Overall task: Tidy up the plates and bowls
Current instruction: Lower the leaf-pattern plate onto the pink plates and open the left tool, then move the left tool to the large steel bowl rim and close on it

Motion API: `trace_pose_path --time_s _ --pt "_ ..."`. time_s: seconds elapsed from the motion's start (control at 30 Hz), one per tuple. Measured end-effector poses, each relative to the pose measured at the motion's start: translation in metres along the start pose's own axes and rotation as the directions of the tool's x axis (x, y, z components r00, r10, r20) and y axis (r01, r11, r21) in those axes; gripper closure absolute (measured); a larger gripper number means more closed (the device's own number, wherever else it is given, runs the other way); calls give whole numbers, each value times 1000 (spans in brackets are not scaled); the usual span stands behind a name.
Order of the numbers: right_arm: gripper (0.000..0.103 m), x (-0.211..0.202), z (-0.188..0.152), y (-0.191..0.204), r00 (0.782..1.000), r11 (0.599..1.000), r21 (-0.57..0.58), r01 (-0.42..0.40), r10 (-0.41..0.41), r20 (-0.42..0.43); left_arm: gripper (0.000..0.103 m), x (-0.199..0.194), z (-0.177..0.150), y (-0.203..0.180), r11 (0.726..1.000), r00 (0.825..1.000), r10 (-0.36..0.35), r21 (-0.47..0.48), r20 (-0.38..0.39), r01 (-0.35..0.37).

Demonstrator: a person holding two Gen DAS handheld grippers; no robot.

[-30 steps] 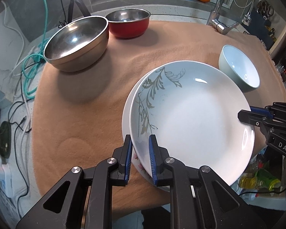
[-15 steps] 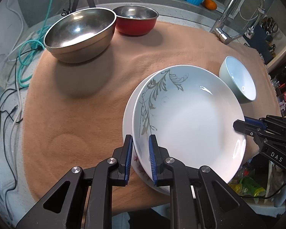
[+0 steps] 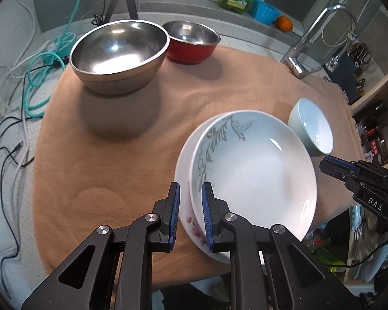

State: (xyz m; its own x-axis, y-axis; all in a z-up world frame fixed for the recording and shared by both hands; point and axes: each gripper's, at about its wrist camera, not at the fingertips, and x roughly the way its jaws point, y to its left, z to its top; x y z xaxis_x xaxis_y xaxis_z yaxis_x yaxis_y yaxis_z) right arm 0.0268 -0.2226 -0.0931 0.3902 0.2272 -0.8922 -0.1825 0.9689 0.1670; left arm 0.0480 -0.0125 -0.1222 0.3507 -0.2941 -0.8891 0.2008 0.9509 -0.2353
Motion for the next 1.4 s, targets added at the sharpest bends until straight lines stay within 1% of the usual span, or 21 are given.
trace_pose_path --time_s 0.07,0.1,0.13,0.2,0.23,0.3,0.43,0.53,0.6,0.7,0.83,0.97,1.1,1.23,1.4 --pt "88 -7 6 3 1000 1000 11 -7 7 20 88 -5 4 6 1000 1000 -2 -6 14 2" --pt "86 -9 9 5 999 1000 13 -13 12 29 88 -7 7 10 1000 1000 -2 -10 21 2" --pt "83 -11 12 8 999 1000 14 -22 21 38 88 -8 10 13 1000 1000 -2 -13 25 2" --pt "65 -16 18 15 997 999 16 -40 39 59 88 -12 16 25 999 999 -1 -33 41 2" --pt "65 -17 21 20 997 999 14 -45 44 70 88 -13 19 29 999 999 1 -39 46 1" --pt "65 -17 26 29 995 998 7 -56 55 80 88 -16 26 43 998 998 11 -59 64 -8" --pt "65 -10 40 46 989 991 37 -125 122 80 88 -20 42 77 993 996 13 -122 92 -2" --pt "65 -1 47 55 987 987 63 -148 143 78 88 -23 60 103 985 993 13 -173 116 7" --pt "65 4 55 62 983 982 81 -169 163 80 88 -26 71 117 982 990 29 -189 137 -3" --pt "65 10 66 73 981 980 83 -180 172 93 88 -24 86 134 977 989 25 -212 146 7" --pt "64 18 78 82 978 976 102 -195 185 102 87 -17 103 147 972 989 2 -233 149 33" --pt "64 29 91 89 971 964 140 -227 213 109 87 -7 122 157 969 989 4 -245 151 34" --pt "64 46 108 97 969 956 171 -240 225 99 87 2 139 170 964 989 -3 -262 146 42" --pt "64 65 128 103 970 951 194 -240 227 90 87 12 149 179 962 990 -15 -269 138 52" --pt "65 91 148 106 973 949 216 -231 221 69 87 21 152 180 962 992 -32 -266 122 63"
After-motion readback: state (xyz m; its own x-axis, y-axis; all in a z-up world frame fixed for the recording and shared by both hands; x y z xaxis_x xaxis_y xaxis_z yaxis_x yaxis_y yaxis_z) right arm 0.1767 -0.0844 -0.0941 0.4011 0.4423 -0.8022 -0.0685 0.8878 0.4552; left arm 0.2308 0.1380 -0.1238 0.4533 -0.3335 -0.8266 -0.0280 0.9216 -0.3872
